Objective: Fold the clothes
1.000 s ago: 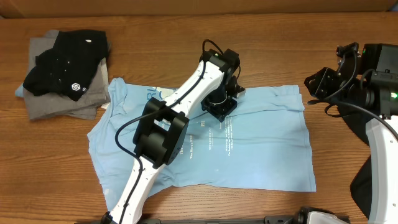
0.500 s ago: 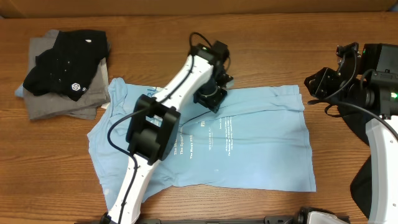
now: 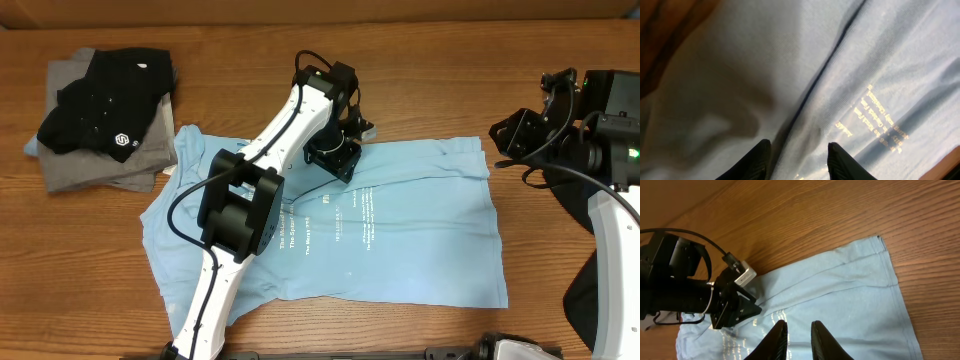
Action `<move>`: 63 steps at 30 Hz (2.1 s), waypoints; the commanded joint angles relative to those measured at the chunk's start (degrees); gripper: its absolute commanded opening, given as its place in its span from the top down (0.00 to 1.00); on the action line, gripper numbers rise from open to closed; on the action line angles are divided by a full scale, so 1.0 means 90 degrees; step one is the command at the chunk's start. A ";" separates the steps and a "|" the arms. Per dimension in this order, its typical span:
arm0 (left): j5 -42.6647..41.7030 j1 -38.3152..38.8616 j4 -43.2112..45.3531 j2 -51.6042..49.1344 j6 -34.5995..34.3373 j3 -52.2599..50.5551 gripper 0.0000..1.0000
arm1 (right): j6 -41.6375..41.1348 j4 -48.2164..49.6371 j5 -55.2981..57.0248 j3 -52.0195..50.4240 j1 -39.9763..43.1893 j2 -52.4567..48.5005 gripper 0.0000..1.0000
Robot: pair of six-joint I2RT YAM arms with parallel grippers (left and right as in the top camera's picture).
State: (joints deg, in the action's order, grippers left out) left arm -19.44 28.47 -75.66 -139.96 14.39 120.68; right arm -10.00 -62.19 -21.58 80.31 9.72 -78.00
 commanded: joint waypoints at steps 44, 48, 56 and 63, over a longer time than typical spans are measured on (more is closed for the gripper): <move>0.0022 0.0869 -0.1073 -0.0010 -0.0197 0.0029 0.80 | 0.0070 -0.0032 0.0058 0.0126 0.0012 0.0070 0.80; 0.0010 0.0806 -0.1047 0.0029 -0.0199 0.0393 0.88 | 0.0073 -0.0032 0.0058 0.0126 0.0012 0.0070 0.80; -0.0010 0.0770 -0.0136 0.0029 -0.0457 0.1528 0.96 | 0.0070 -0.0029 0.0058 0.0126 0.0012 0.0070 0.80; -0.0087 0.0801 0.0998 -0.0325 -0.0631 0.1430 0.88 | 0.0070 -0.0129 0.0058 0.0126 0.0012 0.0070 0.80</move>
State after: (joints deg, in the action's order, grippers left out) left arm -19.46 35.55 -67.37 -141.25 10.66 133.14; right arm -9.98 -63.16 -21.56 80.31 9.72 -78.00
